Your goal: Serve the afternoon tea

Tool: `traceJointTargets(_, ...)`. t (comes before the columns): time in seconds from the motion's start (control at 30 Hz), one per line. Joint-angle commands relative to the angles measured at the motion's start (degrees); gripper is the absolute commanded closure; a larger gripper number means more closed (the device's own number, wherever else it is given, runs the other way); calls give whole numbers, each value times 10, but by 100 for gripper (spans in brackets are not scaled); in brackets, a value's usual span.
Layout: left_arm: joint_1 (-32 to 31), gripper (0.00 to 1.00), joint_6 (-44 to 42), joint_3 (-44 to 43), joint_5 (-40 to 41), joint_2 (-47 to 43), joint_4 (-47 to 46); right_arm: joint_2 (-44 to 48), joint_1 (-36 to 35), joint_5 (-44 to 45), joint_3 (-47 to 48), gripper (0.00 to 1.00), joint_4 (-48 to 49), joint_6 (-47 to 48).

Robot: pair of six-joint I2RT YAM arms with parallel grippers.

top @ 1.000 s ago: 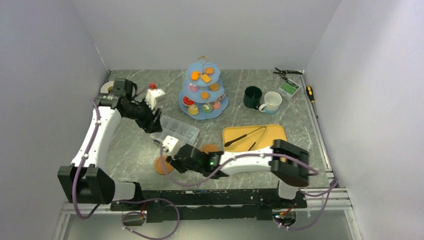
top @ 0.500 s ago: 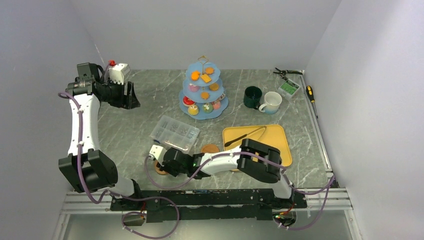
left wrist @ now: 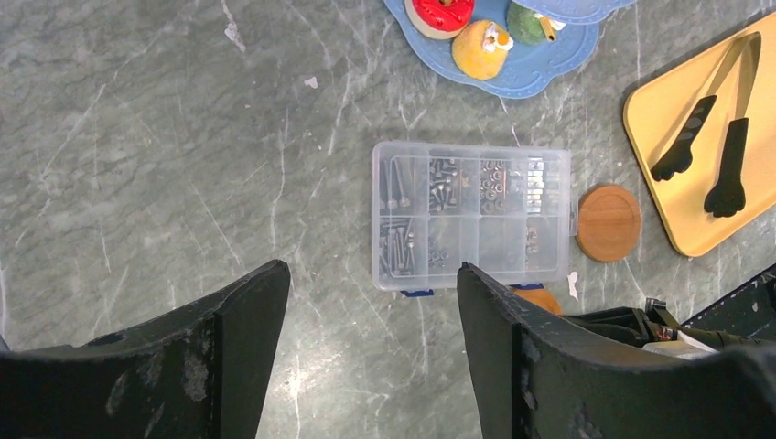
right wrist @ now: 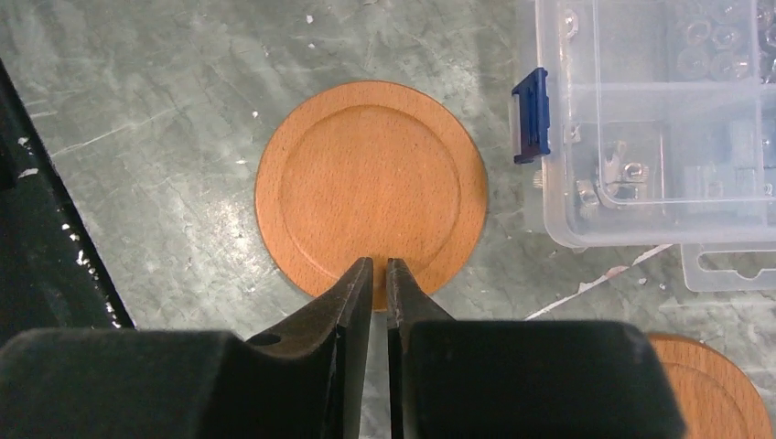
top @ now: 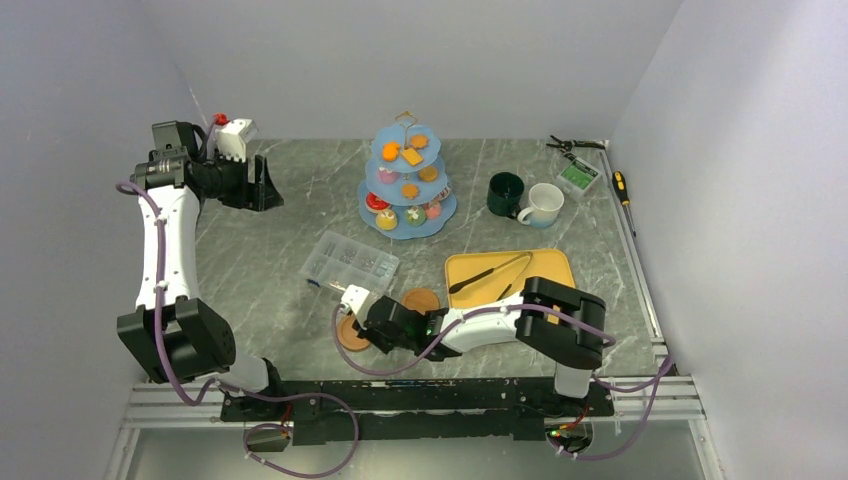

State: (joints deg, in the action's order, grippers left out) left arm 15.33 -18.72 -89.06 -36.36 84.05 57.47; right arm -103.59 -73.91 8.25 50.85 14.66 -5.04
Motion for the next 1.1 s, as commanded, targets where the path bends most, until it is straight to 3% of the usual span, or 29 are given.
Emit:
traceJointTargets(0.0,-1,26,3,-6,-32,-9,-18,-7,11,37,-13,85,-26,-22)
traceJointTargets(0.23,-8,25,-7,-8,-50,-17,-11,52,49,39,-47,82,-21,-38)
traceJointTargets(0.33,-22,25,-10,-6,-47,-20,-12,87,49,25,-20,73,-40,-43)
traceJointTargets(0.47,-40,24,-11,-10,-37,-16,-15,138,61,40,36,52,-84,-48)
traceJointTargets(0.63,-58,23,-15,-23,-35,-5,-11,215,132,84,63,35,-131,-67)
traceJointTargets(0.8,-85,23,-14,-21,-21,-3,-14,226,258,183,90,37,-196,-62)
traceJointTargets(0.93,-99,23,-6,-18,-19,-3,-20,202,377,152,98,40,-174,-40)
traceJointTargets(1.07,-124,23,-6,-6,-6,-2,-19,123,472,108,167,44,-196,-31)
